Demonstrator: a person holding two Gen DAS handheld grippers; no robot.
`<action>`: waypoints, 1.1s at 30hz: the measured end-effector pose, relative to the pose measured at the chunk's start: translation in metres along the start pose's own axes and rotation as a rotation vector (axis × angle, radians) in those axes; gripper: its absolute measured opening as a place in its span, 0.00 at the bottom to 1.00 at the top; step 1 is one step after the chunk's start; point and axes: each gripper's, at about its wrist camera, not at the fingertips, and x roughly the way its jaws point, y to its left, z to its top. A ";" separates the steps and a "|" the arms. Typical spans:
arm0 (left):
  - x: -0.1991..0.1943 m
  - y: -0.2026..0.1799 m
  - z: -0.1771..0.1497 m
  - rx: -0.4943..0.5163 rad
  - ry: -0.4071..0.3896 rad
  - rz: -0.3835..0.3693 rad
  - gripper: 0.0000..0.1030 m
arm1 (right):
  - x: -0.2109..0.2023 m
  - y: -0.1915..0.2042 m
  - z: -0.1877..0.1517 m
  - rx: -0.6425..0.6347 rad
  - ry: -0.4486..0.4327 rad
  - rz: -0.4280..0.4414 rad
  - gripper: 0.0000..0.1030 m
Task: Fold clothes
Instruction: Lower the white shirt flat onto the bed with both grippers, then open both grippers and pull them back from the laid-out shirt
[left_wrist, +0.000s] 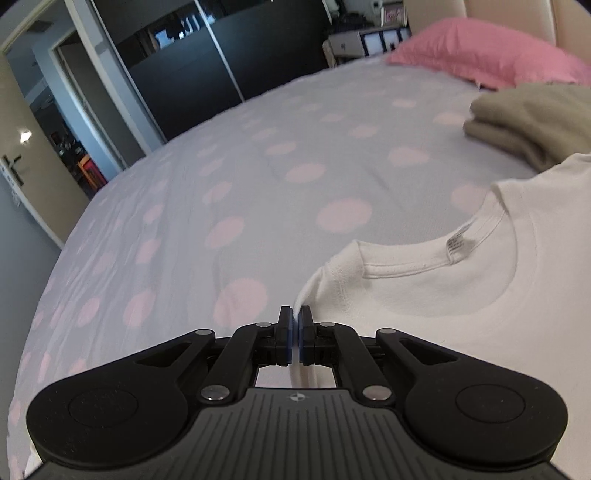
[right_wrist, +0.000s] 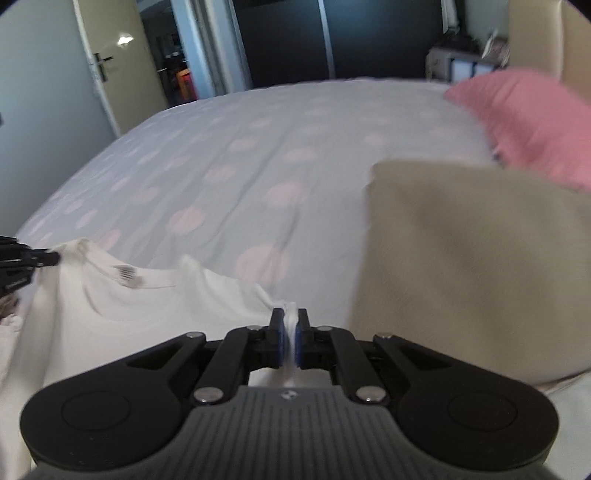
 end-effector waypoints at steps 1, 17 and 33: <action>0.000 -0.004 0.006 0.005 -0.012 -0.004 0.01 | 0.001 -0.005 0.001 0.001 0.003 -0.025 0.06; 0.077 -0.035 -0.014 -0.013 0.106 -0.056 0.06 | 0.062 -0.032 -0.026 0.008 0.081 -0.136 0.21; -0.077 0.036 -0.078 -0.206 0.108 -0.128 0.39 | -0.048 -0.016 -0.052 -0.023 0.103 -0.080 0.49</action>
